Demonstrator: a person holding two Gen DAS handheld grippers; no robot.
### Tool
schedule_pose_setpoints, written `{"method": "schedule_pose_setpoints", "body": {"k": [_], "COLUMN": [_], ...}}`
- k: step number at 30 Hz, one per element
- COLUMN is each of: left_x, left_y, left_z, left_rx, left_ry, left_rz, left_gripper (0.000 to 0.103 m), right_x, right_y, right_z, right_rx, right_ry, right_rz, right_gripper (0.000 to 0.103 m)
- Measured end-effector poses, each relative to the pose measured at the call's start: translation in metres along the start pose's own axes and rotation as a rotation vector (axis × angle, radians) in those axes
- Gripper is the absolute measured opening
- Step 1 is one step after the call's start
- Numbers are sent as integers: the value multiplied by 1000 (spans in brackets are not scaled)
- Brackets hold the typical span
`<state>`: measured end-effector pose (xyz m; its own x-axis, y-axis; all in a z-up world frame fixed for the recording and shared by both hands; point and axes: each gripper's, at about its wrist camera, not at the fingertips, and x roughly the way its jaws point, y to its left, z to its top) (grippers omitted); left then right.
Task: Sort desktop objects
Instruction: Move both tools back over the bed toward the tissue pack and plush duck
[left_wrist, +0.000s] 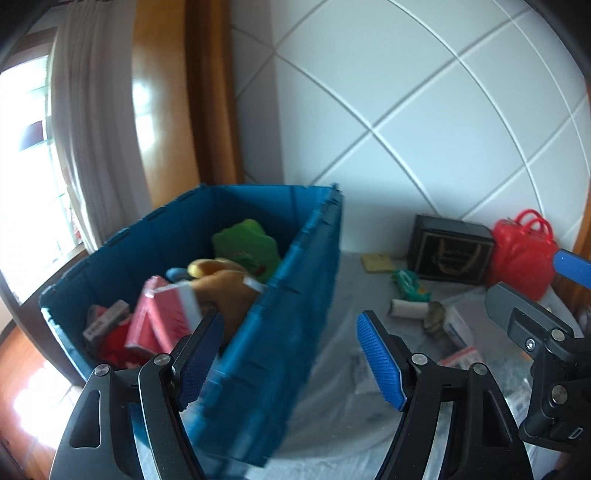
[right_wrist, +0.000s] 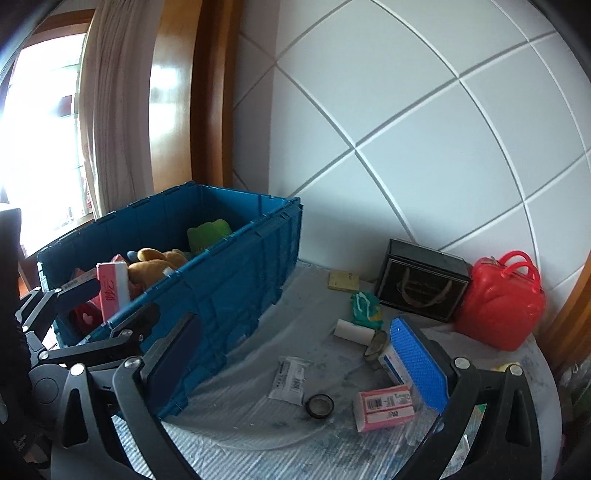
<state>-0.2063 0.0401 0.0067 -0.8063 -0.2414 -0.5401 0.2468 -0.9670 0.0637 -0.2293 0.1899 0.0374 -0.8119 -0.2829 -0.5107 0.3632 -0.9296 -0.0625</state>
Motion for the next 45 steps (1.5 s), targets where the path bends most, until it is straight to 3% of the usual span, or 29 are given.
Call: {"method": "schedule_pose_setpoints", "body": {"k": [8,13,19,26,29,37,45], "left_x": [3,4,6,32,51,108,178], "left_y": [-120,-174,-220,-236,-235,-265,-259], "left_z": [-37,-50,-48,-50,-55,-82,-93], "left_rx": [77,117,174,215,219,271,267], "left_ry": [96,149,148,182,208,304,332], "left_rz": [-77,-125,-193,-261,-280,-289,-187], "left_gripper": [75,75,75,75,75,75,75], "right_x": [-16,-26,-45,-56,-48,-9,49], "right_y": [-106,-163,-211,-247,-259,-285,-305], "right_z": [-68,-103,-118,-127,-137,-172,-209], "right_rx": [82,161,231,283,310,360,388], "right_ry": [94,143,154,181,230,329,432], "right_rz": [-54,-108,-204,-327,-374,-359,-306], "right_gripper": [103,103,103,103,103,103,103]}}
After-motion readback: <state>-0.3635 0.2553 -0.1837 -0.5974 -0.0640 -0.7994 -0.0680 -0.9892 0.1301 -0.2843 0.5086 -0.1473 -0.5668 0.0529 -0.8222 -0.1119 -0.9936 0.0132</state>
